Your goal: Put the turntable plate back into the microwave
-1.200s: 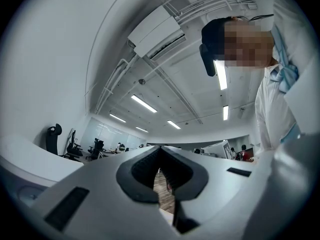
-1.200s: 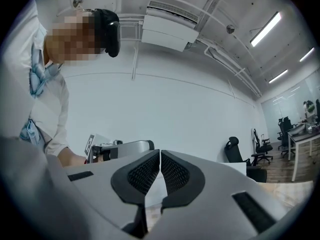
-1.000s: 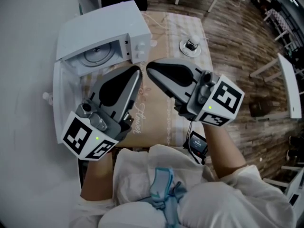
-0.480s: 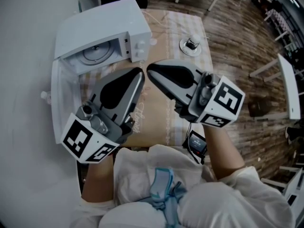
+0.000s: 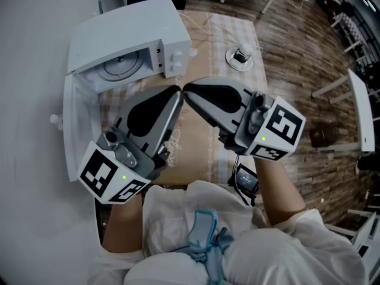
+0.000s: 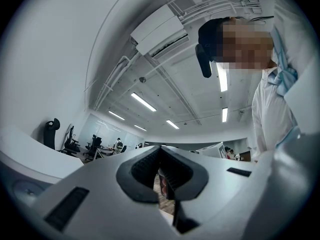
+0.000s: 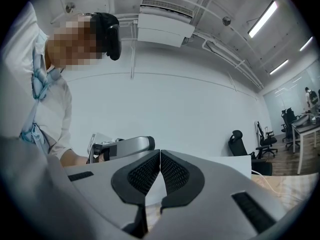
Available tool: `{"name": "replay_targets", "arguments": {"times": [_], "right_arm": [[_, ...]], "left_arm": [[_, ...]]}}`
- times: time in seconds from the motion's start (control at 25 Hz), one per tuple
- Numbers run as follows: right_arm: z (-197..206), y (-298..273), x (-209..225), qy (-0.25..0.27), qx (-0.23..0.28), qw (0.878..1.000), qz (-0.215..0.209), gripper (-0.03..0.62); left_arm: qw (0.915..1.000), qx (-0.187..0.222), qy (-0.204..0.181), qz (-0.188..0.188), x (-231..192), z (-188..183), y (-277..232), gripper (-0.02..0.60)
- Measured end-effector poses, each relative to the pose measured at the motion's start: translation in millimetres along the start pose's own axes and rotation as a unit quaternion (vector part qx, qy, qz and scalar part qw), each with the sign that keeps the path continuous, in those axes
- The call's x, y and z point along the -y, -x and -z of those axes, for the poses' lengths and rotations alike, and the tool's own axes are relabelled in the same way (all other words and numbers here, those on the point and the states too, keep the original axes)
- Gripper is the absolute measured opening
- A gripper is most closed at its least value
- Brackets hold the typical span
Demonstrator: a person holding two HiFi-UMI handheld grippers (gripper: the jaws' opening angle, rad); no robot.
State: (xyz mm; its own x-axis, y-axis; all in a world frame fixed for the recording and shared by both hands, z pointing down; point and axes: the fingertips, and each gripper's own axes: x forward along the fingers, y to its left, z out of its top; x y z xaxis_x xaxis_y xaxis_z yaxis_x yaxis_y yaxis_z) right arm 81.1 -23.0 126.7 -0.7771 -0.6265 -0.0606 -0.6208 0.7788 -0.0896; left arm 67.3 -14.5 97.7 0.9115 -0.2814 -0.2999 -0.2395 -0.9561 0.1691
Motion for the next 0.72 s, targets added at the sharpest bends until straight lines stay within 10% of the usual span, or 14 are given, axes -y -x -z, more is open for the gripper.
{"name": "replay_targets", "arguments": {"times": [0.72], "right_arm": [[2.6,-7.8,2.3,-0.001,-0.015,1.000,-0.015,0.032]], "left_arm": [[1.0000,0.002,0.004,-0.003,-7.1,0.7,-0.4,0.002]]}}
